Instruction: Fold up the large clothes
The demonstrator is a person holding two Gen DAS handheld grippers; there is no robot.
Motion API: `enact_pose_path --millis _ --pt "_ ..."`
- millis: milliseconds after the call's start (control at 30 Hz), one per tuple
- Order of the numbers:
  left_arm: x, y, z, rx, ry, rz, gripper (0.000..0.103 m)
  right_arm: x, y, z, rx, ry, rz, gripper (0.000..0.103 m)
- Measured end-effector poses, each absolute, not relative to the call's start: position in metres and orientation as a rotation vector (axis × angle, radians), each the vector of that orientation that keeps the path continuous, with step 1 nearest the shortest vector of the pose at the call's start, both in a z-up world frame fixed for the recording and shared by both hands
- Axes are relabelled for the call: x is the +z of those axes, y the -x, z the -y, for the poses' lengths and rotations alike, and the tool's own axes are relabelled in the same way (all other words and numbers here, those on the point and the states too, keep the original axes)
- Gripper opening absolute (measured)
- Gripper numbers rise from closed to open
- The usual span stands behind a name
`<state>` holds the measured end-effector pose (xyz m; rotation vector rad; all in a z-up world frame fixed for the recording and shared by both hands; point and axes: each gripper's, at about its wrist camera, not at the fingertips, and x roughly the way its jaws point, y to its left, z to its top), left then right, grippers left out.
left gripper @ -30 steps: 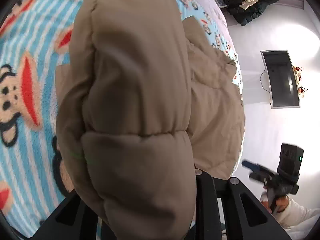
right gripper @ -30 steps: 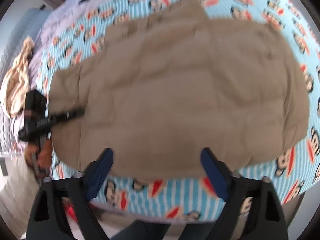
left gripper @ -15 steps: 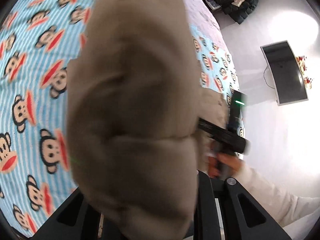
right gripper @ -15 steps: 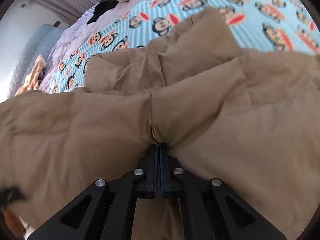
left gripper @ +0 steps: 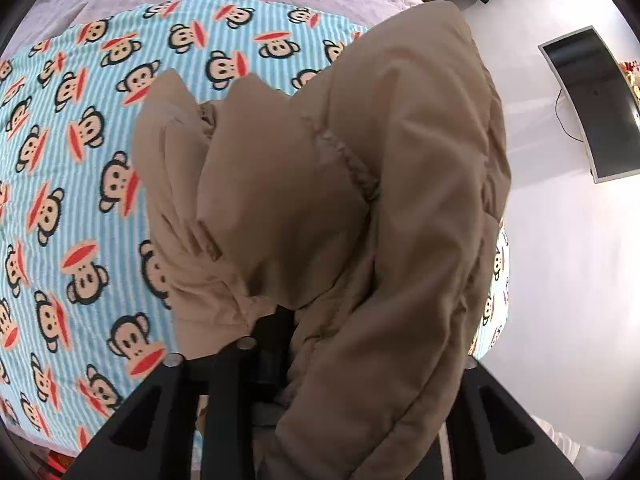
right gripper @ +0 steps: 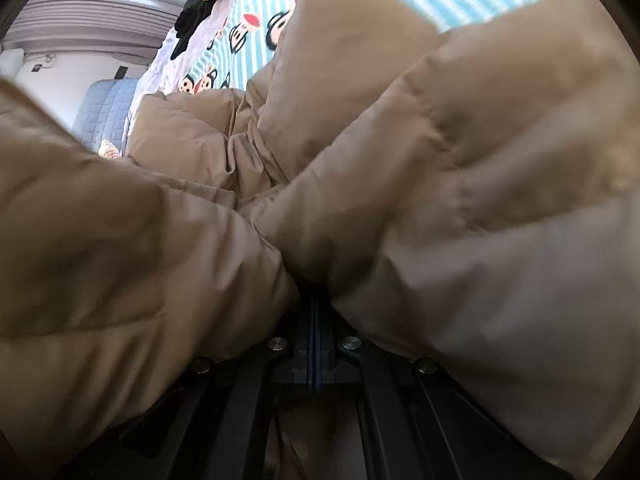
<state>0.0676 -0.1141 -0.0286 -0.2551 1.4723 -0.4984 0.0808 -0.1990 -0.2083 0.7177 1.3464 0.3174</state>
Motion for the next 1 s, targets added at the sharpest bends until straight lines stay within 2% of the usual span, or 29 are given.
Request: enact_pose_path --millis 67,100,167,200,467,500,567,600,633,833,900,1000 --pt "-0.03 -0.072 0.126 -0.493 0.236 -1.485 0.029 -0.197 -0.074 0.216 0.308 -0.717 -1.34 0.0" --pt "-0.032 -0.073 0.133 -0.5 0.224 -1.494 0.035 -0.188 -0.067 0.229 0.301 -0.724 -1.328 0.0" --pt "-0.038 -0.074 0.146 -0.561 0.26 -1.51 0.074 -0.175 -0.05 0.254 0.279 -0.748 -1.304 0.003" --pt "-0.042 -0.075 0.156 -0.607 0.295 -1.525 0.079 -0.168 -0.038 0.269 0.259 -0.758 -1.295 0.003" --pt "-0.106 -0.081 0.226 -0.902 0.477 -1.63 0.081 -0.139 0.052 0.358 0.083 -0.824 -1.255 0.004" --pt "-0.116 -0.082 0.233 -0.888 0.468 -1.63 0.081 -0.136 0.061 0.363 0.077 -0.832 -1.254 0.009" --pt "-0.129 -0.086 0.245 -0.871 0.454 -1.623 0.081 -0.129 0.078 0.368 0.077 -0.839 -1.251 0.038" --pt "-0.132 -0.089 0.249 -0.859 0.453 -1.62 0.081 -0.122 0.088 0.369 0.084 -0.842 -1.241 0.065" --pt "-0.133 -0.091 0.253 -0.853 0.451 -1.616 0.081 -0.113 0.097 0.369 0.104 -0.852 -1.213 0.073" --pt "-0.133 -0.099 0.269 -0.838 0.364 -1.594 0.081 -0.094 0.099 0.349 0.364 -1.012 -1.134 0.078" --pt "-0.121 -0.098 0.269 -0.82 0.325 -1.566 0.081 -0.103 0.083 0.334 0.395 -1.016 -1.17 0.078" --pt "-0.086 -0.096 0.252 -0.816 0.281 -1.434 0.081 -0.119 0.069 0.314 0.334 -0.894 -1.259 0.016"
